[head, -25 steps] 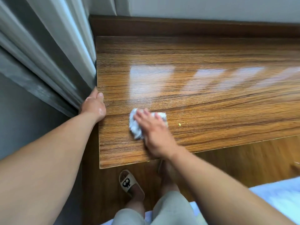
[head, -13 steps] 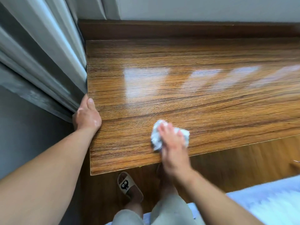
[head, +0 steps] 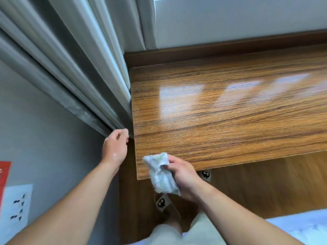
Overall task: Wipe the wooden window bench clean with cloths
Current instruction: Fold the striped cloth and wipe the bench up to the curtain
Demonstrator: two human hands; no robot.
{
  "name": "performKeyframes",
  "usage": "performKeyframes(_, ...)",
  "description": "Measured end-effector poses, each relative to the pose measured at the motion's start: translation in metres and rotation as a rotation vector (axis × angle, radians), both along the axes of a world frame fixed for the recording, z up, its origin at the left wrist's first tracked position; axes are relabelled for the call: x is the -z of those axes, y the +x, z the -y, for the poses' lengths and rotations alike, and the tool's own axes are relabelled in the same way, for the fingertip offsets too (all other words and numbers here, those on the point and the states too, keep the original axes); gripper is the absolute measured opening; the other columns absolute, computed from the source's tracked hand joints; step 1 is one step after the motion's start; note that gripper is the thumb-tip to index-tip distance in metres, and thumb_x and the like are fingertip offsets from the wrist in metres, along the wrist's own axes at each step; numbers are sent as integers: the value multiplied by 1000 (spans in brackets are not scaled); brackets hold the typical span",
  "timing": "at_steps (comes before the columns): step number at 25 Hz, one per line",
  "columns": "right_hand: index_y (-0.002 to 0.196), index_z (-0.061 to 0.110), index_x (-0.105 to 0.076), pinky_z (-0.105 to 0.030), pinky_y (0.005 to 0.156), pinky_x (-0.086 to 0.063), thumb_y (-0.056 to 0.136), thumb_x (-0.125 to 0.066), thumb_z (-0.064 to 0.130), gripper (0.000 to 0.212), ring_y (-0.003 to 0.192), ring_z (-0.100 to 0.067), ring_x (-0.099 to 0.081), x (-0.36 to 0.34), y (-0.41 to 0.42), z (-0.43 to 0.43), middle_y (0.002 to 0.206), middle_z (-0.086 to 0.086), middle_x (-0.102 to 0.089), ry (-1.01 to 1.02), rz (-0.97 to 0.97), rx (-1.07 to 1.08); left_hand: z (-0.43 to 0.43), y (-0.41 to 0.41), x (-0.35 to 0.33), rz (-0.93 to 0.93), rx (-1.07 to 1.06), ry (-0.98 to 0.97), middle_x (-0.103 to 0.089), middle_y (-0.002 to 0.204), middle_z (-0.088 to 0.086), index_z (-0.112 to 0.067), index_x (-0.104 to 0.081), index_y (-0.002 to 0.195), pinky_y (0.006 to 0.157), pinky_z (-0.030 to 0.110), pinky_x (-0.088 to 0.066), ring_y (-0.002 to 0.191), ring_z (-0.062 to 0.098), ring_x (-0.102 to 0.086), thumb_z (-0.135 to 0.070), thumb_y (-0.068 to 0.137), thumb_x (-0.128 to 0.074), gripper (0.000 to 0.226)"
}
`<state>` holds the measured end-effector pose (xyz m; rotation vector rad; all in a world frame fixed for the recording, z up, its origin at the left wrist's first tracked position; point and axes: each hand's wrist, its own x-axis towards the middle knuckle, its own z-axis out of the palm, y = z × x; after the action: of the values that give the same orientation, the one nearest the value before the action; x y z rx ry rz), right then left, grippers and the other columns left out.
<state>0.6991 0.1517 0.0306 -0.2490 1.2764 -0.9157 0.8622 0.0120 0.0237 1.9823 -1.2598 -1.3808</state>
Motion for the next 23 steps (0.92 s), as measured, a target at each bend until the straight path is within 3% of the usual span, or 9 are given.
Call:
performKeyframes(2, 117, 4, -74, -52, 87, -59, 99, -46, -1, 33, 94, -39, -74, -22, -36, -6, 112, -27, -73, 110, 160, 205, -42, -23, -28, -332, 86, 178, -73, 114, 10, -20, -72, 108, 100, 50, -53, 112, 29, -68, -44, 103, -49, 34)
performKeyframes(4, 124, 0, -68, -52, 84, -60, 92, -53, 8, 37, 96, -41, -74, -41, -58, -15, 118, -31, -70, 104, 236, 333, -83, -52, -50, -656, 169, 425, -72, 123, 13, -15, -68, 123, 102, 56, -51, 116, 32, -68, -46, 104, -43, 44)
performKeyframes(6, 131, -2, -62, -55, 86, -58, 88, -56, 13, 47, 102, -44, -71, -55, -73, -30, 124, -33, -66, 75, 259, 445, -109, -78, -65, -791, 248, 515, -72, 125, 12, -16, -64, 130, 101, 62, -50, 117, 34, -67, -38, 100, -51, 40)
performKeyframes(9, 130, 2, -64, -68, 101, -47, 101, -45, 4, 34, 111, -50, -66, -70, -95, -57, 124, -33, -67, -49, 177, 523, -128, -115, -78, -691, 330, 404, -75, 117, 10, -20, -65, 124, 93, 55, -57, 104, 29, -73, -19, 97, -64, 28)
performKeyframes(13, 124, 15, -72, -58, 102, -53, 104, -52, 5, 29, 117, -35, -68, -91, -130, -93, 121, -13, -74, -188, -234, 465, -139, -164, -101, -285, 438, -41, -73, 93, -2, -26, -68, 95, 84, 46, -60, 93, 22, -70, -39, 91, -70, 13)
performKeyframes(15, 121, 23, -74, -41, 95, -59, 102, -58, 4, 31, 114, -22, -70, -99, -158, -112, 117, 0, -76, -235, -473, 427, -150, -200, -122, -356, 570, -26, -75, 91, 0, -23, -70, 92, 83, 46, -61, 93, 23, -72, -53, 86, -70, 31)
performKeyframes(17, 122, 28, -72, -29, 90, -60, 101, -60, 2, 36, 113, -13, -69, -104, -187, -130, 118, 8, -75, -295, -590, 395, -161, -244, -133, -422, 641, 63, -77, 96, 0, -22, -73, 97, 87, 47, -60, 95, 23, -73, -61, 80, -72, 42)
performKeyframes(20, 127, 24, -67, -27, 92, -57, 95, -64, -7, 45, 117, -12, -67, -109, -247, -158, 122, 8, -73, -378, -551, 442, -178, -317, -138, -470, 672, 87, -77, 100, 1, -21, -73, 104, 92, 43, -59, 97, 21, -73, -25, 93, -70, 12)
performKeyframes(23, 122, 17, -68, -29, 97, -55, 90, -68, 5, 34, 123, -14, -64, -100, -333, -192, 130, 8, -68, -439, -509, 518, -193, -392, -141, -504, 756, 154, -77, 101, 8, -11, -72, 105, 90, 39, -56, 99, 30, -71, -7, 97, -61, 15)
